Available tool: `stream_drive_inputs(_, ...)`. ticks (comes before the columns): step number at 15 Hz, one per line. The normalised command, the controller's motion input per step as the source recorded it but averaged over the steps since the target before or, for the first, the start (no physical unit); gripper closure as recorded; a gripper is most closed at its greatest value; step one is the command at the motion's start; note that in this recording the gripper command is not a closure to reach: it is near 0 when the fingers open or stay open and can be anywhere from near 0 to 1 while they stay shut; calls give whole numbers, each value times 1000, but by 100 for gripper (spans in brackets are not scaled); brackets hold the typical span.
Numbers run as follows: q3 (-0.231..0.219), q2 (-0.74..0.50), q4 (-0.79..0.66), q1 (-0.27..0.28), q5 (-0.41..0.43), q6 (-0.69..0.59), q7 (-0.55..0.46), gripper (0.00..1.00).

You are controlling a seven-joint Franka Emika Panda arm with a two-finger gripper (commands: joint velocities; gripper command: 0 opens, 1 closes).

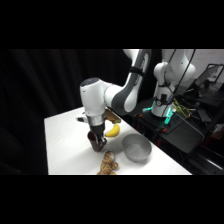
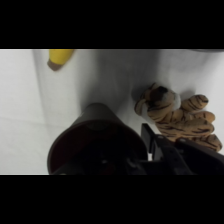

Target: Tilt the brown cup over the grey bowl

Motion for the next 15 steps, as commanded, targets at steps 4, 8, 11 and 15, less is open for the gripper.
stream_drive_inputs(4, -119, -163, -162, 101, -119, 144, 151, 6)
stream_drive_inputs(8, -140, -501, -118, 112, -126, -265, 241, 8)
stream_drive_inputs(11, -130, -693, -26, 140, -274, -601, 327, 9)
stream_drive_inputs(15, 62, -409, 66, 14, -24, -512, 96, 9)
